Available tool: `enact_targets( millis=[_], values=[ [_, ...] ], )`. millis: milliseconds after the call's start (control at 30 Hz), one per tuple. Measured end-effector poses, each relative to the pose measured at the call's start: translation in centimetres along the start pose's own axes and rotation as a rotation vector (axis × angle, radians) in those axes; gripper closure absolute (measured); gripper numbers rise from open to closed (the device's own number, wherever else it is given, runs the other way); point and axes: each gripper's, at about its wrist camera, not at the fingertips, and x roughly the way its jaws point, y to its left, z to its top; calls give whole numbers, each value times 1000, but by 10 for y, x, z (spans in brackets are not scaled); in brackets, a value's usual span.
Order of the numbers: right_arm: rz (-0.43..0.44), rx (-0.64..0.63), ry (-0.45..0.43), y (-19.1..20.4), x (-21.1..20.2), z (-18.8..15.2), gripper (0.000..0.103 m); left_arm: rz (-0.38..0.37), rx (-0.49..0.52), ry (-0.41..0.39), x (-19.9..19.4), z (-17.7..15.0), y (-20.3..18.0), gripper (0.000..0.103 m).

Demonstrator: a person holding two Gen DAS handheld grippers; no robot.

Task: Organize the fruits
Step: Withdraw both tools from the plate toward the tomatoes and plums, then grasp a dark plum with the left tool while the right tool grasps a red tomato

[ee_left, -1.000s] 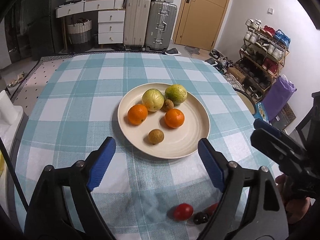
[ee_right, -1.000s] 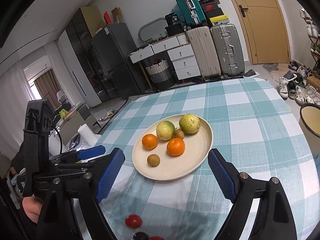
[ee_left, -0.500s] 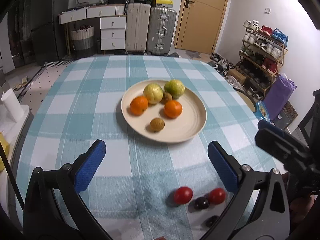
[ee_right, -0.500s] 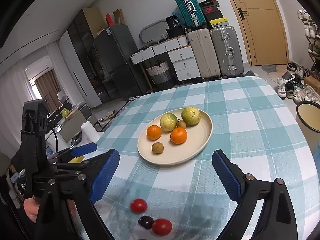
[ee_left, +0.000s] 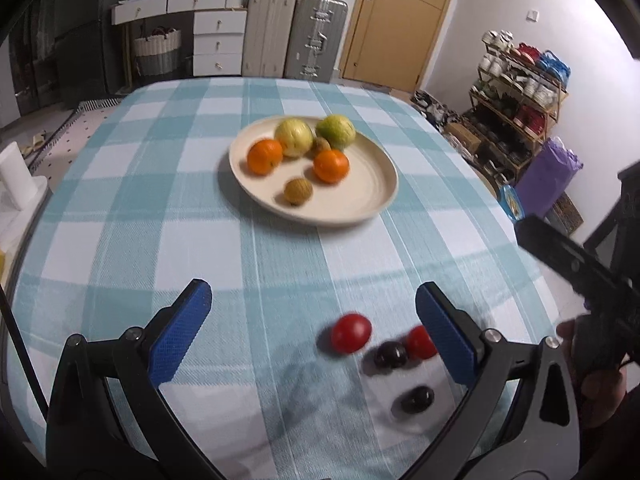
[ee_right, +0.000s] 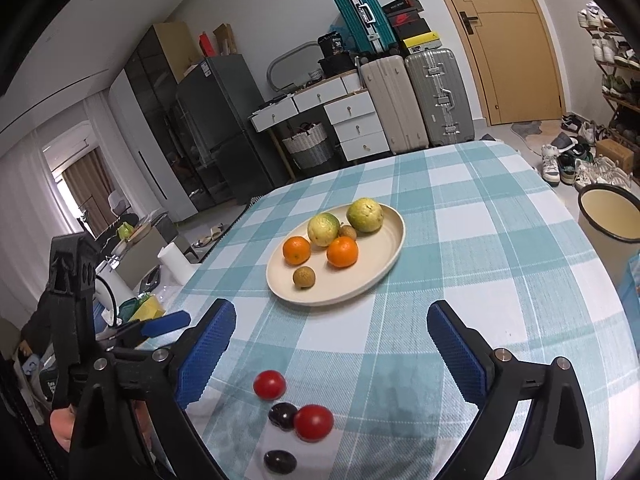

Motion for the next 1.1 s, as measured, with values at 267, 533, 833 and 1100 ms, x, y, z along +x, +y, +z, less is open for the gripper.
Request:
enact_targets(
  millis=[267,533,833,1100],
  values=[
    [-13,18,19,-6,-3,-9,4,-73,64,78,4,-31,-16,2],
    [-20,32,43,-11,-1,-18,4,-141,111,159,11,-55,-32,2],
    [-25,40,55,-13,-4,-24,4,-197,173,217,18,-67,-50,20],
    [-30,45,58,-15,-6,-26,4,-244,174,246,25,-71,-53,61]
  ],
)
